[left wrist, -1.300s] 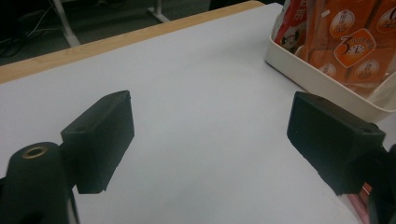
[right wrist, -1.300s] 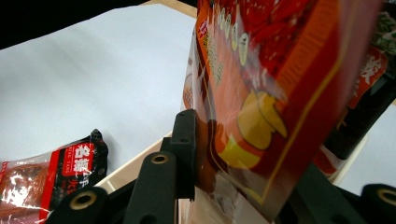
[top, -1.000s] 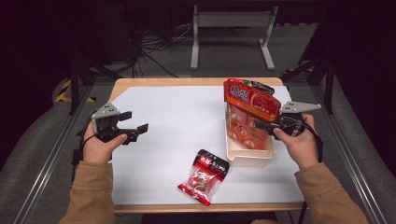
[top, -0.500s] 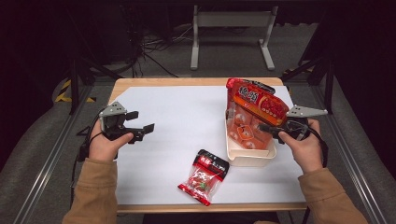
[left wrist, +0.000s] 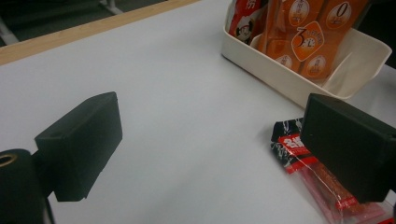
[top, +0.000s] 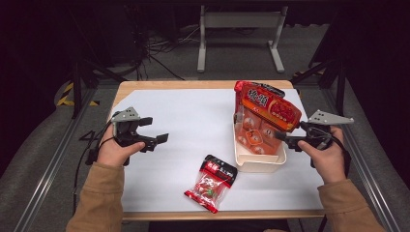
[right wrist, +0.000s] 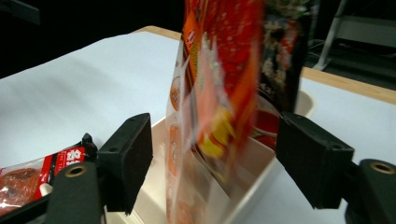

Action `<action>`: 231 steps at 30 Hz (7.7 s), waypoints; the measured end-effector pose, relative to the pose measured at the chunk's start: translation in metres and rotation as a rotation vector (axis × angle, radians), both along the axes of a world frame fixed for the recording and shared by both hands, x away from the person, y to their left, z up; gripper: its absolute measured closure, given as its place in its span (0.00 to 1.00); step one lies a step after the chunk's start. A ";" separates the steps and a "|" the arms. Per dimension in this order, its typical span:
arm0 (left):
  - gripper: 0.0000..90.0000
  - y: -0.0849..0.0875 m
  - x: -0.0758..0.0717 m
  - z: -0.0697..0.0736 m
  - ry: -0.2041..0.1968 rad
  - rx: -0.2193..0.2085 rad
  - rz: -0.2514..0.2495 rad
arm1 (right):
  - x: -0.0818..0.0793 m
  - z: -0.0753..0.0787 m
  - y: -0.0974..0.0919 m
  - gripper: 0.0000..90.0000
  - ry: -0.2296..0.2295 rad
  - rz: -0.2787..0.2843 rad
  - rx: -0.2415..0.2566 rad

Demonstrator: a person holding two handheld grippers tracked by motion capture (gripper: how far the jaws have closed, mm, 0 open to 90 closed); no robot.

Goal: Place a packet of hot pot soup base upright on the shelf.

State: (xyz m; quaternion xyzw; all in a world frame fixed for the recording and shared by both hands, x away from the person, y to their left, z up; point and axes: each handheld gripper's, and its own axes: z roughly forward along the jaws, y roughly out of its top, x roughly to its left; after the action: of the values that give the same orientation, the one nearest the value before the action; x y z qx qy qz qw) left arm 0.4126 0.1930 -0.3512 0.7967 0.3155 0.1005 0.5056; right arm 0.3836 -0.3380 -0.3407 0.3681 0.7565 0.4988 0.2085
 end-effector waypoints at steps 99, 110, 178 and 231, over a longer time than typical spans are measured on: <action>1.00 -0.144 0.014 -0.098 0.218 0.194 -0.385 | -0.026 -0.025 -0.035 0.64 0.059 0.041 -0.116; 1.00 -0.133 0.005 -0.074 0.170 0.143 -0.382 | -0.032 -0.019 -0.034 0.70 0.071 0.036 -0.119; 1.00 -0.085 -0.034 0.030 -0.212 -0.206 -0.377 | -0.055 0.021 -0.009 0.74 -0.018 0.177 -0.011; 1.00 -0.175 -0.013 0.054 -0.264 -0.244 -0.514 | -0.048 0.010 -0.045 0.74 -0.011 0.066 -0.003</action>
State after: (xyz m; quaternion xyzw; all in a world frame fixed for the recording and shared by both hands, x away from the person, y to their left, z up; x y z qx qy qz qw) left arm 0.3992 0.0184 -0.2969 0.7640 0.0451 0.0333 0.6428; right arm 0.3359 -0.3829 -0.3308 0.3399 0.7677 0.5064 0.1965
